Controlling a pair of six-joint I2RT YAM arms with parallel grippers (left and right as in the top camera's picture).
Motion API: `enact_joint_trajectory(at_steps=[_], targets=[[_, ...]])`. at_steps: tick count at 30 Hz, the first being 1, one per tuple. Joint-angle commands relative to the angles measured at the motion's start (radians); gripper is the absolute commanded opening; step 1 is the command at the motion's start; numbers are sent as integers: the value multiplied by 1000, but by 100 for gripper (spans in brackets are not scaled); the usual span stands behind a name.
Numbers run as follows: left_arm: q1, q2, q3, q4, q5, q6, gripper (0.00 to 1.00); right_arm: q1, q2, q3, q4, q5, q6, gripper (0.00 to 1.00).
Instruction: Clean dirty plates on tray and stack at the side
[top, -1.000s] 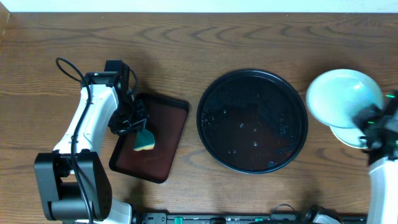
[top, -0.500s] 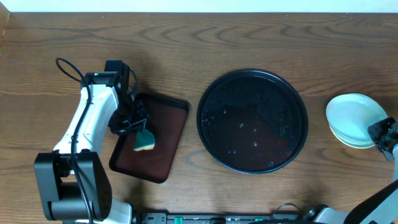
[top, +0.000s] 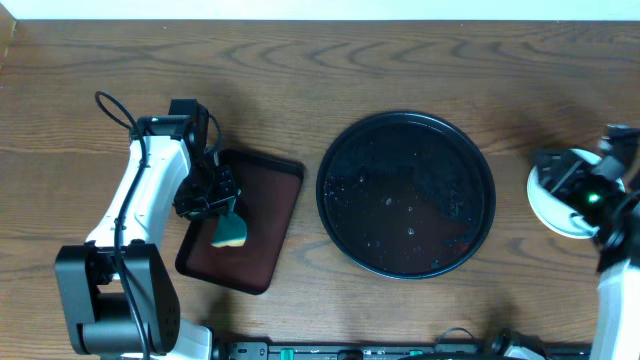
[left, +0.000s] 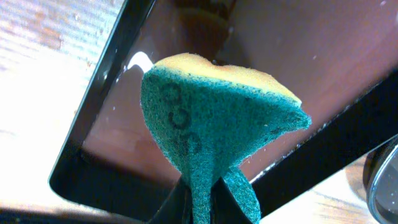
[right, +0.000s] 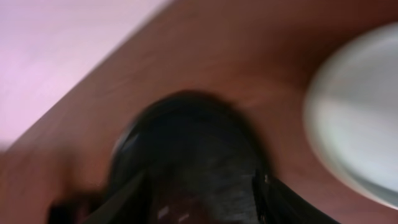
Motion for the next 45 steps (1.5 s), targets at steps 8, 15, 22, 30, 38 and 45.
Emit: enact_joint_trajectory(at_steps=[8,15,22,30,38,45], targets=[[-16,-8,-30,56,24,24,58,367,-234,18,-129,-47,-79,50],[-17,-76,84,-117,115,51,58,613,-242,18,-286,126,-203,50],[-16,-409,94,-184,157,77,58,810,-242,18,-280,138,-209,67],[-16,-814,93,-152,146,77,77,831,-241,18,-244,138,-205,99],[-16,-959,90,-139,147,77,79,831,-241,17,-244,138,-205,99],[-16,-958,89,-151,147,43,79,831,-241,17,-244,138,-206,99]])
